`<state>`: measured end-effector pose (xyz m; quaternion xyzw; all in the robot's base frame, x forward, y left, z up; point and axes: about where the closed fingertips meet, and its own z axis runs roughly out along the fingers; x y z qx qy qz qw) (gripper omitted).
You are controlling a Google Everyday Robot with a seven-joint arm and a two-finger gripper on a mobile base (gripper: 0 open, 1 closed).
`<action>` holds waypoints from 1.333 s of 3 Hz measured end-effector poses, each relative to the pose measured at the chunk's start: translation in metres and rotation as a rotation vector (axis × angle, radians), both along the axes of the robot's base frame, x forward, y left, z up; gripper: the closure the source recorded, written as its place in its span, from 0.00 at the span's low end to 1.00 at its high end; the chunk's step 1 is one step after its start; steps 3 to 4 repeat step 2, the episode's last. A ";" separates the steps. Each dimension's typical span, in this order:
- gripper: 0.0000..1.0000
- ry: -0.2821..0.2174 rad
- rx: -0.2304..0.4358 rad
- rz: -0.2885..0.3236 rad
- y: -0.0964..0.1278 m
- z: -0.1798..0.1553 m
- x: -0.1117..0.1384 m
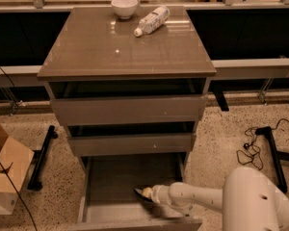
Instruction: Place rxbar blueberry into bottom drawer
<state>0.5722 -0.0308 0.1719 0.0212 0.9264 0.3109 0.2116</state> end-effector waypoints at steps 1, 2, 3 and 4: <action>0.08 0.103 0.023 -0.041 0.011 -0.041 -0.016; 0.00 0.102 0.023 -0.040 0.012 -0.038 -0.016; 0.00 0.102 0.023 -0.040 0.012 -0.038 -0.016; 0.00 0.102 0.023 -0.040 0.012 -0.038 -0.016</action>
Offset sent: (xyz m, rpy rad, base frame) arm -0.0130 0.0090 -0.0345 0.0188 0.0867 -0.0345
